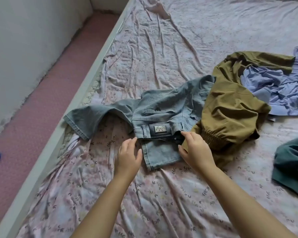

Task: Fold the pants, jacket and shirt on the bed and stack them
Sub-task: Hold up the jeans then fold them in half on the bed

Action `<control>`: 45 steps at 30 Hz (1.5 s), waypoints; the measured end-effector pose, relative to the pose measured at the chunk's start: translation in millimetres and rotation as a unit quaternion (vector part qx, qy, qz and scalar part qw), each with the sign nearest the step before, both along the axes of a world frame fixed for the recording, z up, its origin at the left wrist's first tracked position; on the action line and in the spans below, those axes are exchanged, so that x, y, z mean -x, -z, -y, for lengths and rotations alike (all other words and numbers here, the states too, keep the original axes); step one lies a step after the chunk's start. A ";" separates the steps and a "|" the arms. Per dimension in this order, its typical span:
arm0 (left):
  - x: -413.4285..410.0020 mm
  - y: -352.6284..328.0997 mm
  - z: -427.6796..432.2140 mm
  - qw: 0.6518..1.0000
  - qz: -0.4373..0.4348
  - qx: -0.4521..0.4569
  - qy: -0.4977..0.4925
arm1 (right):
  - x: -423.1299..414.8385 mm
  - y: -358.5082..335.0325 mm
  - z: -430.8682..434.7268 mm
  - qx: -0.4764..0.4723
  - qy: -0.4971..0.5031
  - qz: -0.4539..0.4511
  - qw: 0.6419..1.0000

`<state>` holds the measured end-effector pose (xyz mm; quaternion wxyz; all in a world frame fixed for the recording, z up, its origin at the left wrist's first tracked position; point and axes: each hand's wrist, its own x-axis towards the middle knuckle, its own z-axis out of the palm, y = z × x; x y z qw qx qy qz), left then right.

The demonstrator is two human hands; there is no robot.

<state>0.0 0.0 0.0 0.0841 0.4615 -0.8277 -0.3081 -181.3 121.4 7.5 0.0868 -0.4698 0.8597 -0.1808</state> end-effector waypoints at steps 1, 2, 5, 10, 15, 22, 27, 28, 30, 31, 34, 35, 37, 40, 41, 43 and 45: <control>6.4 7.8 5.5 1.000 -0.004 -0.023 -0.013 | 6.2 9.9 6.9 0.004 0.009 -0.001 1.000; 12.4 14.4 9.7 0.999 -0.009 -0.043 -0.023 | 11.6 17.0 12.3 0.006 0.017 -0.013 1.000; 33.3 33.9 21.2 0.996 -0.010 -0.082 -0.041 | 26.3 36.5 27.0 -0.030 0.035 0.015 0.999; 50.4 45.4 31.5 0.988 -0.053 -0.079 -0.118 | 39.0 52.2 37.2 -0.060 0.077 0.049 0.994; 50.5 15.2 24.9 0.985 -0.130 0.012 -0.109 | 37.0 40.2 28.4 0.046 0.091 0.024 0.994; -7.0 -58.2 -24.8 0.980 -0.178 -0.027 -0.090 | 19.6 -25.7 -43.0 0.077 0.002 -0.017 0.997; -62.2 -113.5 -74.5 0.969 -0.180 -0.088 -0.146 | -14.8 -82.7 -97.0 0.007 -0.050 0.053 0.997; -76.3 -121.0 -84.2 0.967 -0.178 -0.094 -0.156 | -26.8 -90.3 -106.1 -0.009 -0.063 0.079 0.995; -106.3 -126.8 -101.1 0.964 -0.169 -0.107 -0.177 | -53.0 -99.7 -122.2 -0.039 -0.084 0.146 0.985; -121.6 -124.7 -108.9 0.962 -0.159 -0.118 -0.190 | -66.7 -98.5 -130.4 -0.055 -0.095 0.179 0.978; -159.5 -98.3 -126.9 0.958 -0.105 -0.152 -0.220 | -100.8 -74.7 -150.7 -0.091 -0.112 0.244 0.959; -167.7 -86.2 -130.2 0.957 -0.086 -0.158 -0.226 | -109.7 -62.1 -155.2 -0.102 -0.109 0.257 0.955; -176.3 -61.8 -131.3 0.953 -0.064 -0.167 -0.243 | -122.0 -33.8 -161.4 -0.119 -0.078 0.282 0.949; -179.7 -26.1 -123.0 0.948 -0.062 -0.168 -0.263 | -126.4 7.7 -172.4 -0.112 0.039 0.287 0.951; -180.5 -15.3 -119.6 0.948 -0.069 -0.167 -0.261 | -124.9 21.5 -177.7 -0.106 0.083 0.274 0.952; -182.5 3.9 -113.6 0.949 -0.089 -0.168 -0.253 | -120.9 45.0 -187.7 -0.091 0.158 0.245 0.952; -183.9 19.1 -109.8 0.944 -0.107 -0.177 -0.256 | -118.4 60.7 -193.4 -0.080 0.199 0.211 0.954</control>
